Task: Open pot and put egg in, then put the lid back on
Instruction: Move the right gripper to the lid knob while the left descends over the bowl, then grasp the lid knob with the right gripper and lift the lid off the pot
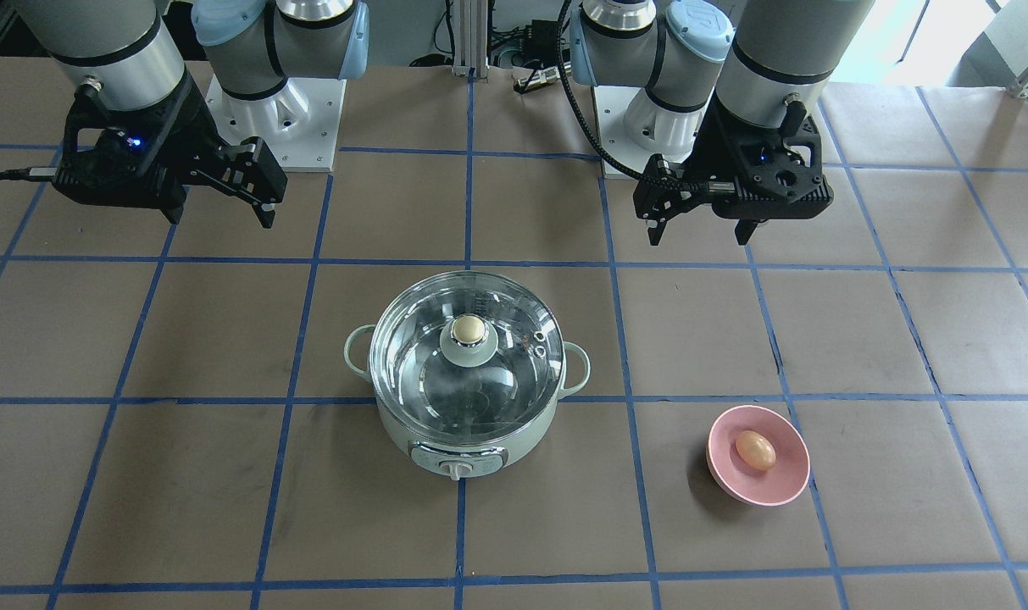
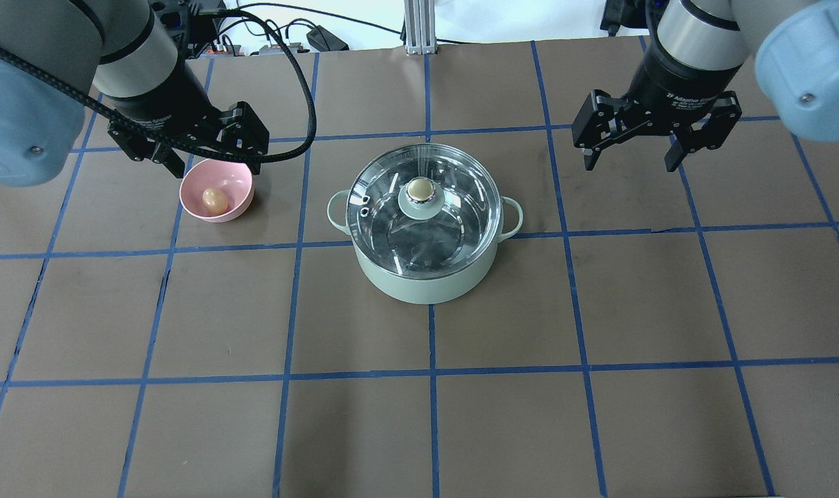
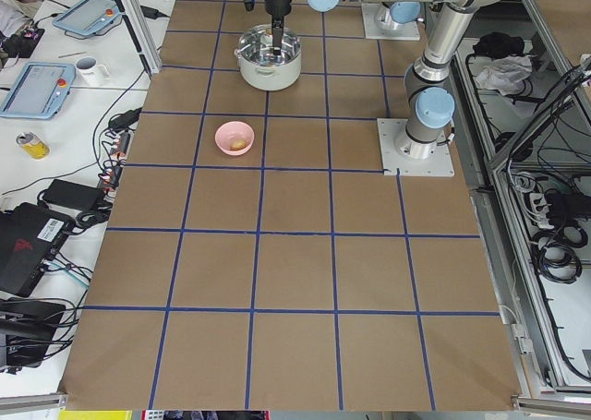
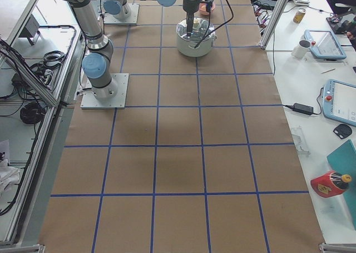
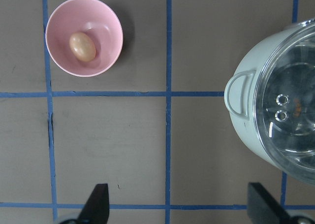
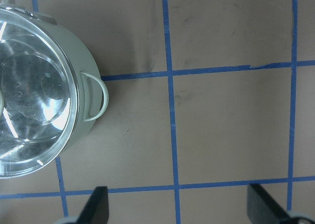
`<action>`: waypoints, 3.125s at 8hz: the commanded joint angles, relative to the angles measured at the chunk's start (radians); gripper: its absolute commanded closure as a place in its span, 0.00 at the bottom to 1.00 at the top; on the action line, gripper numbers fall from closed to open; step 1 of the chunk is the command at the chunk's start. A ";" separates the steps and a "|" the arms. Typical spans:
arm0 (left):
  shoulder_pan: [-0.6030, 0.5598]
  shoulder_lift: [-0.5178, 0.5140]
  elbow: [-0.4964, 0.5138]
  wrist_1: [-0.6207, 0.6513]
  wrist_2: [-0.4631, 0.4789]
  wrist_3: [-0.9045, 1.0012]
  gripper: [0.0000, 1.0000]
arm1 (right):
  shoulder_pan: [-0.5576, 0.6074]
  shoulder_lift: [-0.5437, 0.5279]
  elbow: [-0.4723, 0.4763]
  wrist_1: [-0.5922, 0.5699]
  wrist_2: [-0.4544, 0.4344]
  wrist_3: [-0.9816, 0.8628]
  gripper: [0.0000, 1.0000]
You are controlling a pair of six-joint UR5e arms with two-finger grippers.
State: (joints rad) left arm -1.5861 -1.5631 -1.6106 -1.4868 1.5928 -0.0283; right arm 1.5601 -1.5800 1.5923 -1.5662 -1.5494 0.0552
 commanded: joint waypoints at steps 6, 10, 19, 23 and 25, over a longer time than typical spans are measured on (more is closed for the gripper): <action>0.136 -0.128 -0.002 0.185 0.006 -0.028 0.00 | 0.002 0.014 0.000 -0.029 0.003 0.003 0.00; 0.137 -0.259 -0.006 0.243 0.039 -0.275 0.00 | 0.139 0.145 -0.073 -0.170 0.046 0.202 0.00; 0.147 -0.397 -0.003 0.367 0.131 -0.353 0.08 | 0.417 0.396 -0.097 -0.393 -0.038 0.531 0.00; 0.199 -0.449 -0.005 0.389 0.042 -0.354 0.08 | 0.417 0.397 -0.097 -0.387 -0.038 0.514 0.26; 0.199 -0.477 -0.005 0.423 0.048 -0.351 0.10 | 0.417 0.394 -0.098 -0.385 -0.040 0.499 0.47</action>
State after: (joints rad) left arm -1.3899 -2.0147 -1.6152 -1.0960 1.6426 -0.3814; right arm 1.9772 -1.1834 1.4951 -1.9535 -1.5881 0.5686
